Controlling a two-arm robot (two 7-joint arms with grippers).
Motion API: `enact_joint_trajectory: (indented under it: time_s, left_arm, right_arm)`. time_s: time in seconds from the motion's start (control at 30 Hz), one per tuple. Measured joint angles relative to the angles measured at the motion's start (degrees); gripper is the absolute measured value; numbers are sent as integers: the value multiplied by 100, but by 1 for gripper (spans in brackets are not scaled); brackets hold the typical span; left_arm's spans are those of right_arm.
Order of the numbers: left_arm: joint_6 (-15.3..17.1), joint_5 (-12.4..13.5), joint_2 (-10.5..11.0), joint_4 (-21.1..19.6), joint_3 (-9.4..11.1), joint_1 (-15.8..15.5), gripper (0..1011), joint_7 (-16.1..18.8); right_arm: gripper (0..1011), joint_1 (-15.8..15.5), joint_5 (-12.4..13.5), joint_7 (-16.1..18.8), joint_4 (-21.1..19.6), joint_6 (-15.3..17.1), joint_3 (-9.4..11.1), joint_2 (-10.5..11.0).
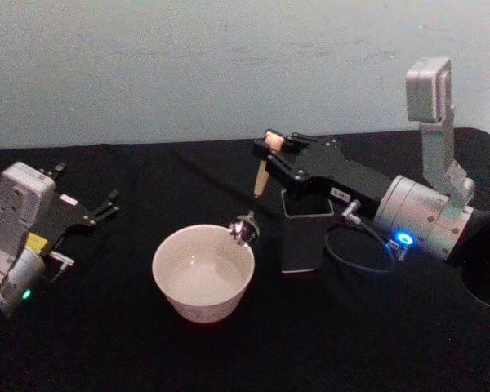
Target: Pick up the stirring spoon with one hand, stir inside the cup, then place it back in its original position.
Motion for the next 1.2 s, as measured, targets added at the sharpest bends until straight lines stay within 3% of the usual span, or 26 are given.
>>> enact_joint_trajectory:
  time_s: [0.37, 0.67, 1.2]
  left_arm:
    - [0, 0, 0, 0, 0, 0, 1001, 0]
    - [0, 0, 0, 0, 0, 0, 1001, 0]
    - [0, 0, 0, 0, 0, 0, 1001, 0]
  right_arm:
    - [223, 55, -212, 119, 154, -87, -295, -105]
    - [223, 91, -529, 248, 309, -205, -551, -190]
    - [223, 95, -881, 442, 579, -291, -754, -315]
